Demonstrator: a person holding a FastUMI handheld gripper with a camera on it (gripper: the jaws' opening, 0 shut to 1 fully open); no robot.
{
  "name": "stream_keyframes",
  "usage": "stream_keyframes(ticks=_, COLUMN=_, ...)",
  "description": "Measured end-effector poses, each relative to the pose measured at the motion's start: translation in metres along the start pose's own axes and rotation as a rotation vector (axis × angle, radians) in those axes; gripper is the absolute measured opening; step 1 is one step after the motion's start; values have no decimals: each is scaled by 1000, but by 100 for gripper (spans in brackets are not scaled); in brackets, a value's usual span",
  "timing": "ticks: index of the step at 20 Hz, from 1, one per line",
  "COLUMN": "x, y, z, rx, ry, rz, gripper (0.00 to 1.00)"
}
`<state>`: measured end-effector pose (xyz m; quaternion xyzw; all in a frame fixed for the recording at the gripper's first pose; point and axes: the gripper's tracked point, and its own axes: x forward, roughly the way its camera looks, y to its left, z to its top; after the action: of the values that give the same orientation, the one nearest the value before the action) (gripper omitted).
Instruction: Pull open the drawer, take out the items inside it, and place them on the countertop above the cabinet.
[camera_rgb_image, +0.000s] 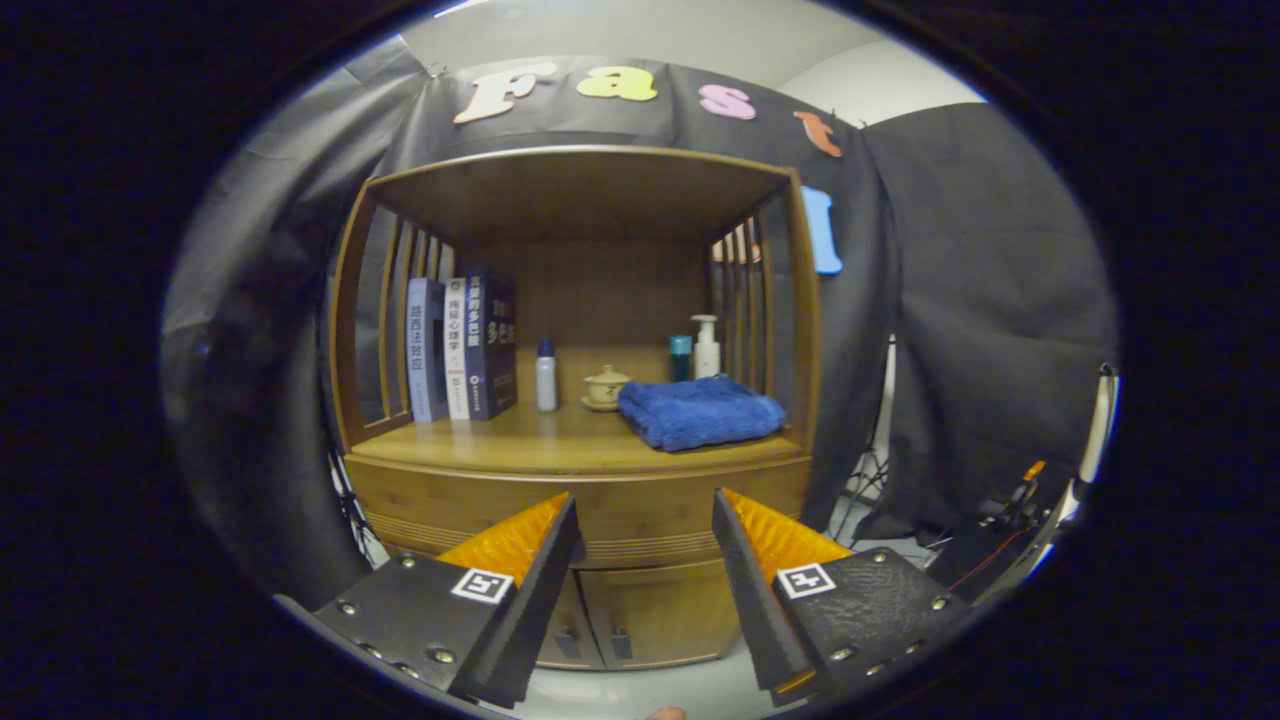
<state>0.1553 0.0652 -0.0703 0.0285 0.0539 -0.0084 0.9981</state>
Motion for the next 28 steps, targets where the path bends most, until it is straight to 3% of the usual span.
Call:
stream_keyframes(ticks=10, x=79, y=49, z=-81, rx=40, ry=168, rz=90, gripper=81)
stream_keyframes(ticks=13, x=93, y=58, z=-100, rx=49, ry=198, rz=108, gripper=55)
stream_keyframes(ticks=16, x=108, y=62, z=-113, rx=5, ry=235, rz=105, gripper=56)
stream_keyframes(ticks=19, x=111, y=59, z=-113, rx=-25, ry=235, rz=94, gripper=44)
stream_keyframes(ticks=25, x=111, y=60, z=-115, rx=-55, ry=273, rz=105, gripper=31)
stream_keyframes(ticks=26, x=109, y=59, z=-115, rx=-57, ry=282, rz=106, gripper=24)
stream_keyframes(ticks=28, x=105, y=58, z=-115, rx=-40, ry=287, rz=104, gripper=24)
